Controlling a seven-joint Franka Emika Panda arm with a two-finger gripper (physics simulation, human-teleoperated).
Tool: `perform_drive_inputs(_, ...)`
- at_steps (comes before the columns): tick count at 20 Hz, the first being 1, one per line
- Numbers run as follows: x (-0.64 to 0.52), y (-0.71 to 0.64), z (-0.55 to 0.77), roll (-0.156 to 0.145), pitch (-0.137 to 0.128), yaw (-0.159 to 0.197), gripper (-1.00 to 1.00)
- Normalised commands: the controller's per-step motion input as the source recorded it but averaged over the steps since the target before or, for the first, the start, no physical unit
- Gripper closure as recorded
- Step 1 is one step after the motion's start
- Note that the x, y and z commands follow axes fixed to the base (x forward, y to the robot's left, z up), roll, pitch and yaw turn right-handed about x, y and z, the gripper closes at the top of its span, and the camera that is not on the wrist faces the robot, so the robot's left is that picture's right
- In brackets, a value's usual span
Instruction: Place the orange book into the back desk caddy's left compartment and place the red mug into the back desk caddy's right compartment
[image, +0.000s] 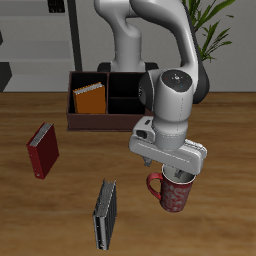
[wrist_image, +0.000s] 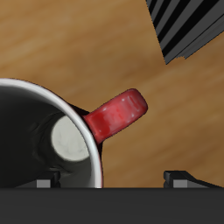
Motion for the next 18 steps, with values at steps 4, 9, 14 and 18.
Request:
perform_drive_inputs(4, -0.03, -0.13, -0.08, -0.004, 0.023, -0.014, 1.00)
perform_drive_inputs(9, -0.06, -0.05, 0.02, 0.008, 0.006, -0.008, 1.00)
perform_drive_inputs(14, -0.05, -0.02, 0.10, 0.022, -0.002, 0.003, 1.00)
perform_drive_inputs(18, -0.16, -0.12, 0.32, 0.000, -0.027, 0.022, 1.00)
